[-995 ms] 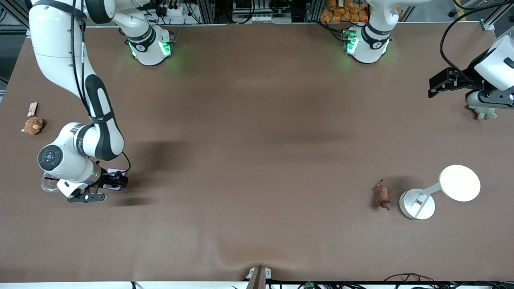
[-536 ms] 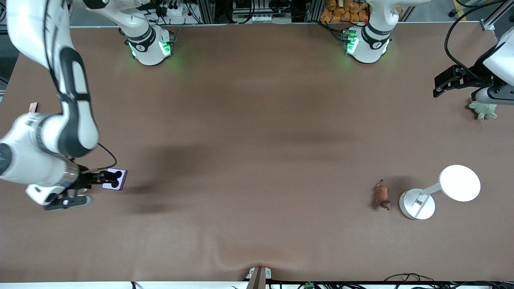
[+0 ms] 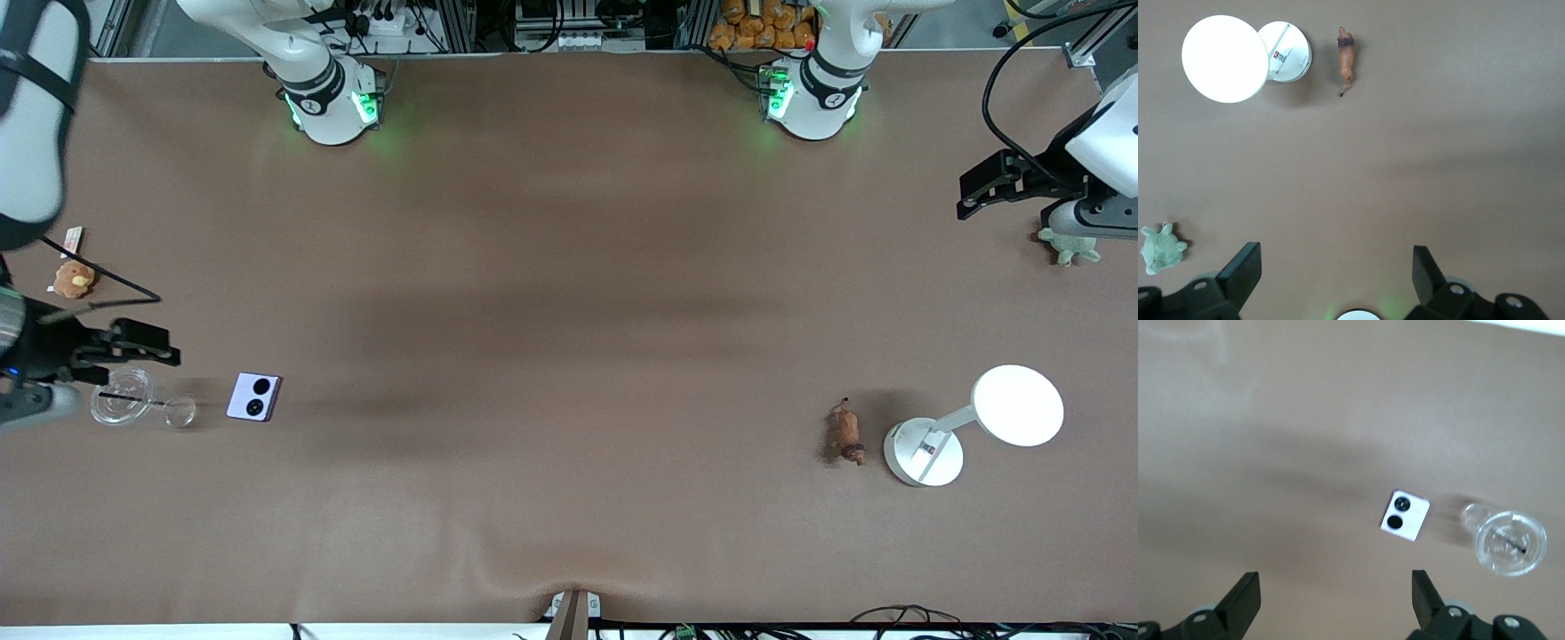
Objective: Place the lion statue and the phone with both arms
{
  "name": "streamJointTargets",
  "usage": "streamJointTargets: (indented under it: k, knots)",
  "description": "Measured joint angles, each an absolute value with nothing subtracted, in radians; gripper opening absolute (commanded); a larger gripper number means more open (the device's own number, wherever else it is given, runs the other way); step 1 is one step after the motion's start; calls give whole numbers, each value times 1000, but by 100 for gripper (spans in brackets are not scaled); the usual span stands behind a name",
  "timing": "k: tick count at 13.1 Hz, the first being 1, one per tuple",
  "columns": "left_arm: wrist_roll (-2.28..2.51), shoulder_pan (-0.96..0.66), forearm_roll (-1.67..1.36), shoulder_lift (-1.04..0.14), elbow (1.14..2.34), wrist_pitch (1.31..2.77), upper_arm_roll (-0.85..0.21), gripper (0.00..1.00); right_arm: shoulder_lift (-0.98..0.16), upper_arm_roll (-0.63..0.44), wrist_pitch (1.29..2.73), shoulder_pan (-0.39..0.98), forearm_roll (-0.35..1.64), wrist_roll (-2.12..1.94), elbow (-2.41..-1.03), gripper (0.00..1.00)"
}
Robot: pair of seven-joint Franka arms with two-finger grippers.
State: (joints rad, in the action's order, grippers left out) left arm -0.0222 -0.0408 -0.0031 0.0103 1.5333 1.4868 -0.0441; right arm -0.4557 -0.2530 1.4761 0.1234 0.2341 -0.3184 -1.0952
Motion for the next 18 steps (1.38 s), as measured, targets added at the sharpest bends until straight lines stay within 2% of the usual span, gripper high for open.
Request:
streamJointTargets:
  k: [4, 7, 11, 14, 18]
  knots:
    - [-22, -41, -3, 9, 1533, 1487, -44, 100, -365, -226, 1305, 81, 152, -320, -1067, 100]
    - [-22, -41, -3, 7, 1532, 1487, -44, 100, -257, -215, 1243, 80, 113, -311, -1093, 100]
    - [-22, -41, -3, 5, 1532, 1487, -45, 100, -119, -214, 1249, 67, 109, -182, -1278, 100]
    - [-22, -41, -3, 5, 1532, 1487, -45, 100, -42, -171, 1268, 66, 69, -128, -1395, 100]
    - [-22, -41, -3, 5, 1532, 1487, -46, 100, 20, -151, 1283, 65, 35, -102, -1468, 100]
